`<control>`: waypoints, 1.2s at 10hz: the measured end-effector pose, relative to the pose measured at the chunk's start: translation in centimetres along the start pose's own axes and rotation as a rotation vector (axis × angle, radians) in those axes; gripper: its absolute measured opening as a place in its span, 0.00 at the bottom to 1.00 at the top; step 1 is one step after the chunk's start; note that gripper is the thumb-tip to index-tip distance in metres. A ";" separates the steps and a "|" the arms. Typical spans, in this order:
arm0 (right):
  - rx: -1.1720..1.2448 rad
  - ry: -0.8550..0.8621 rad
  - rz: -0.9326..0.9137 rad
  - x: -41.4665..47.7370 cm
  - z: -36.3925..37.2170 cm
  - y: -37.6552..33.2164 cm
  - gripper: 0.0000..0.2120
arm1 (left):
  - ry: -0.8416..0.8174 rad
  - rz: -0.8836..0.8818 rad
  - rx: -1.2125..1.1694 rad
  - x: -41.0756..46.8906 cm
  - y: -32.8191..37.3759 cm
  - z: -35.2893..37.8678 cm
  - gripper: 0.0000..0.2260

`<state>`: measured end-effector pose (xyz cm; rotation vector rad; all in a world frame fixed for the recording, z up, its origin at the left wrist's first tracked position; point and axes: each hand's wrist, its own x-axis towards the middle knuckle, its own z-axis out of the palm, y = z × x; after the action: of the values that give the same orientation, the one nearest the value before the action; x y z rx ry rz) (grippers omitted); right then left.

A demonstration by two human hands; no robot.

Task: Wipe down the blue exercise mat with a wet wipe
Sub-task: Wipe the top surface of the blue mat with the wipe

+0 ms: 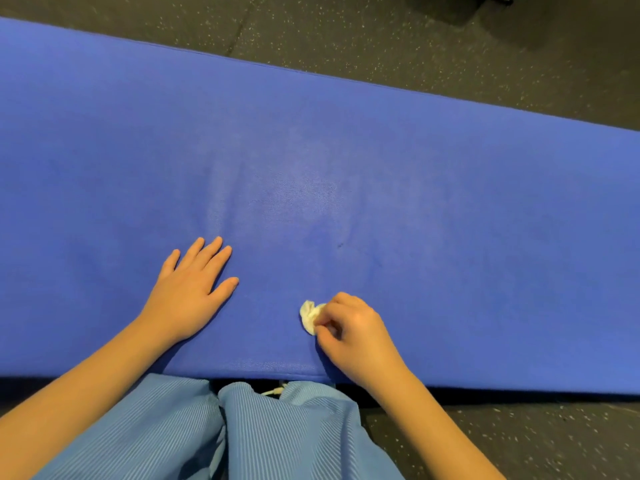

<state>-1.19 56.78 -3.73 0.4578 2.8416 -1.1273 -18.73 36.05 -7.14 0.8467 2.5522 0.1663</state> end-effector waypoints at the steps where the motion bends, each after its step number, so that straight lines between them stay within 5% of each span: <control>1: -0.013 0.007 0.024 -0.6 -1.2 1.3 0.08 | 0.002 -0.004 -0.006 0.0 -0.1 -0.1 0.42; 2: -0.105 0.151 0.159 0.3 -1.0 2.4 0.14 | 0.007 0.001 -0.016 0.1 0.0 0.0 0.42; 4: -0.002 0.023 -0.005 -4.2 -0.5 0.3 0.06 | 0.019 0.008 -0.023 0.0 -0.1 -0.1 0.41; 6: -0.172 0.324 0.225 -0.9 -1.0 3.8 0.08 | 0.034 0.009 -0.032 -0.1 0.0 0.0 0.41; 7: -0.148 0.236 0.067 -2.2 -0.4 2.1 0.02 | 0.037 0.009 -0.025 -0.1 -0.1 0.0 0.41; 8: -0.085 0.121 -0.010 -2.8 -1.3 2.0 0.11 | 0.039 0.007 -0.016 -0.2 0.1 0.0 0.41; 10: -0.204 0.367 0.148 4.3 -0.9 5.0 0.08 | 0.042 0.003 -0.001 -0.2 0.3 -0.2 0.41; 12: -0.267 0.249 -0.096 5.6 0.7 3.0 0.06 | 0.045 0.002 -0.014 -0.5 0.4 -0.3 0.41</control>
<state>-5.75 59.78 -7.07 0.4772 3.1986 -0.7288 -18.29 36.07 -6.58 0.8495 2.5892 0.2066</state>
